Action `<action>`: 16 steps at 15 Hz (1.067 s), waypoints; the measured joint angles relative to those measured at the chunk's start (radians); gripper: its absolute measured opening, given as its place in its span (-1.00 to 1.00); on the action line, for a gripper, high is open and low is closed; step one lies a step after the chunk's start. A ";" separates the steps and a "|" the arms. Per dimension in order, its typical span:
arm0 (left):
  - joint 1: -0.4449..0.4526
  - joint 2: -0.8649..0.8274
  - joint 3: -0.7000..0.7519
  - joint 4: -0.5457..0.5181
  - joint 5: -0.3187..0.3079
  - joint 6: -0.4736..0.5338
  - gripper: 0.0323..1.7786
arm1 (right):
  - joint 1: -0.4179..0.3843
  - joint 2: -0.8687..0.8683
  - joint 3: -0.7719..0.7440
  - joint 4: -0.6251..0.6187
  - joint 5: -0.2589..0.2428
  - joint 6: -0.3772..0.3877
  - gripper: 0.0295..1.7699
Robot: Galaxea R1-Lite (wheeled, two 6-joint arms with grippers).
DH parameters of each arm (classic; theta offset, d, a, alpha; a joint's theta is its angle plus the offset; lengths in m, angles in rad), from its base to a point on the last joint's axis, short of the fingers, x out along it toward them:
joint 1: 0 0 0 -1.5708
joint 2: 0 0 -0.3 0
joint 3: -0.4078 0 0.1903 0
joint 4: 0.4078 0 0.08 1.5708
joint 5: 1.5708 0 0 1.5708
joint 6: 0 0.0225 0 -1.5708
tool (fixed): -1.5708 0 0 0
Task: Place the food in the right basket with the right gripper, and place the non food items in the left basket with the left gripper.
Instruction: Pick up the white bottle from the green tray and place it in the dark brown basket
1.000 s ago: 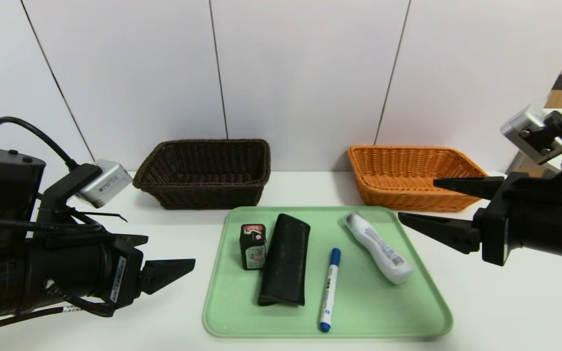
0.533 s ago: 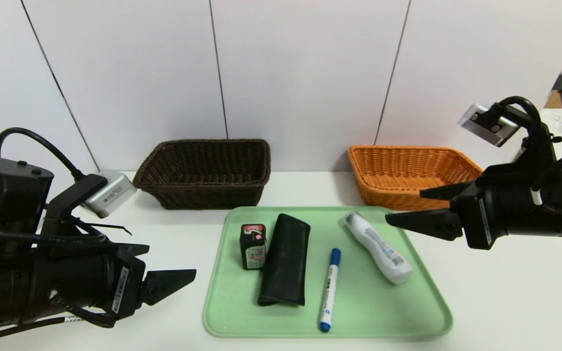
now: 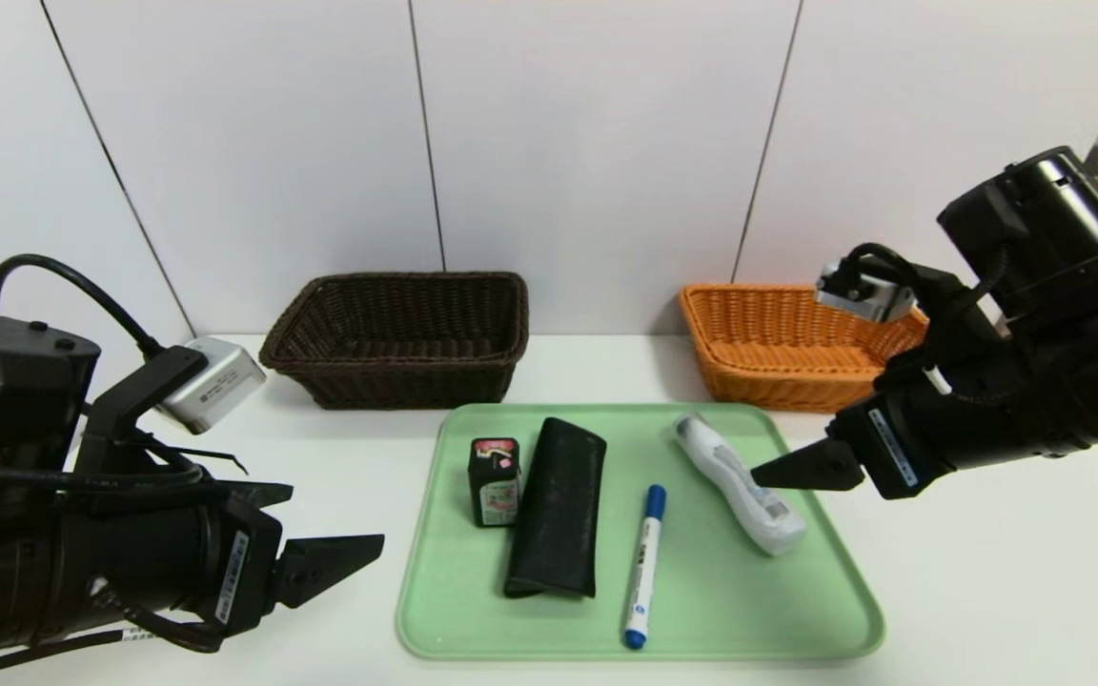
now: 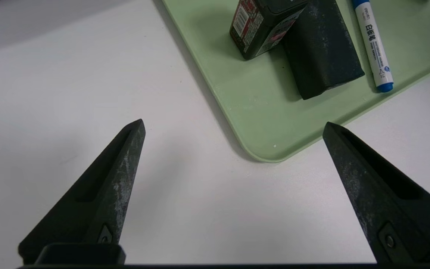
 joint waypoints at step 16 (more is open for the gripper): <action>0.000 -0.016 0.006 -0.001 0.003 0.008 0.90 | -0.023 0.367 -0.273 0.196 -0.079 -0.035 0.92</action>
